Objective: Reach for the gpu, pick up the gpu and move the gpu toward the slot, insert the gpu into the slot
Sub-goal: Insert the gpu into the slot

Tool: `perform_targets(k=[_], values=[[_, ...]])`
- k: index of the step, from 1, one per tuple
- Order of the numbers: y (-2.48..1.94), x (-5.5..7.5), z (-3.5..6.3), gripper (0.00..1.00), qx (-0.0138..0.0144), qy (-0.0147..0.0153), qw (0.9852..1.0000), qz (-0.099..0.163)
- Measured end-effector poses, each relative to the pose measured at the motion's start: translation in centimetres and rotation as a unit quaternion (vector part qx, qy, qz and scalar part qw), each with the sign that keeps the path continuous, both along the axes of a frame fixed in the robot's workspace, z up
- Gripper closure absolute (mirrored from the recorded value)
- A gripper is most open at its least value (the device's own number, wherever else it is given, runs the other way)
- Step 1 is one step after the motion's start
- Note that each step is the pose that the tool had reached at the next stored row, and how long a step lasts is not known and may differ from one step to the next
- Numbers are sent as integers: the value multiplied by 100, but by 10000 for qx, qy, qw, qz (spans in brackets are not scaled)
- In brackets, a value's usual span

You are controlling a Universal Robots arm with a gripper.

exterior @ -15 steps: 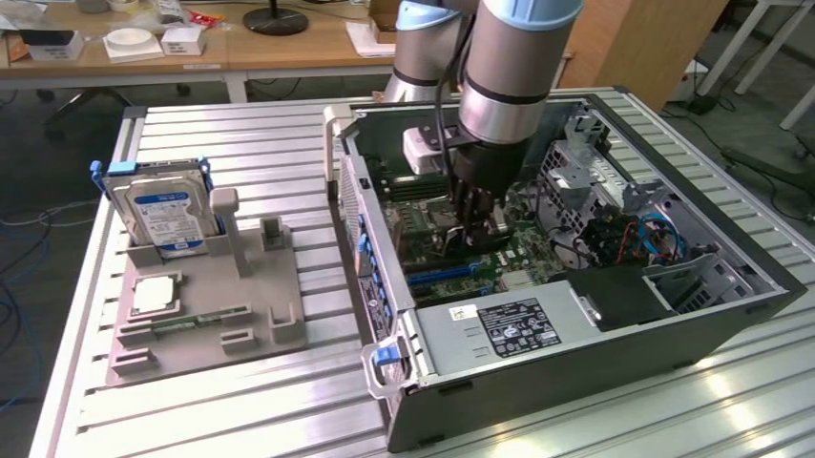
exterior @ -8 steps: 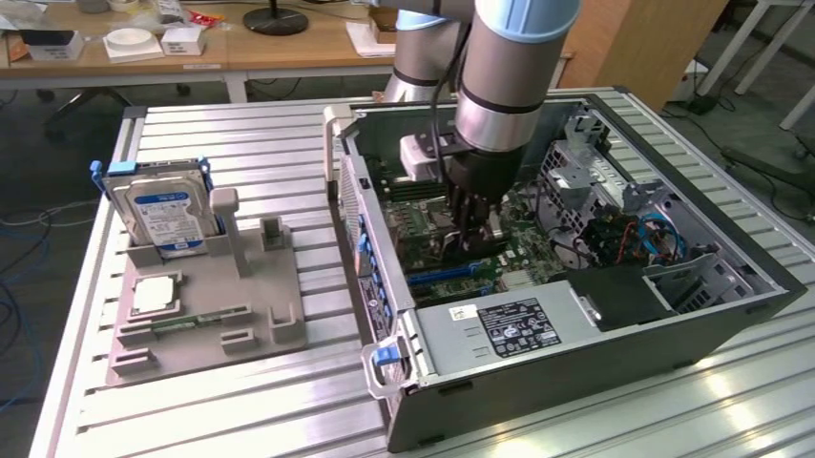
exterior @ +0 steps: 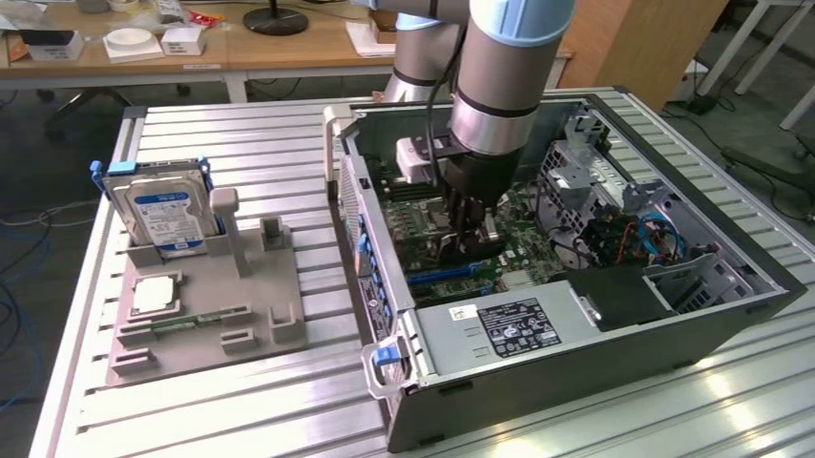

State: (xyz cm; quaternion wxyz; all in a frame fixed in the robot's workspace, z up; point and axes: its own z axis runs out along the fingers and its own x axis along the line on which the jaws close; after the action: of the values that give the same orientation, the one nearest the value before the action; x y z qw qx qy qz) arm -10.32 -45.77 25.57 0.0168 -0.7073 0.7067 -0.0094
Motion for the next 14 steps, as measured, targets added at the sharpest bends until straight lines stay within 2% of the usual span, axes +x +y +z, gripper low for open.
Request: perform_targets(k=[5, 14], values=[[0, -8, -57, 73, -1, 1, 10000, -13], [-1, -42, -89, 73, -1, 1, 10000, -18]])
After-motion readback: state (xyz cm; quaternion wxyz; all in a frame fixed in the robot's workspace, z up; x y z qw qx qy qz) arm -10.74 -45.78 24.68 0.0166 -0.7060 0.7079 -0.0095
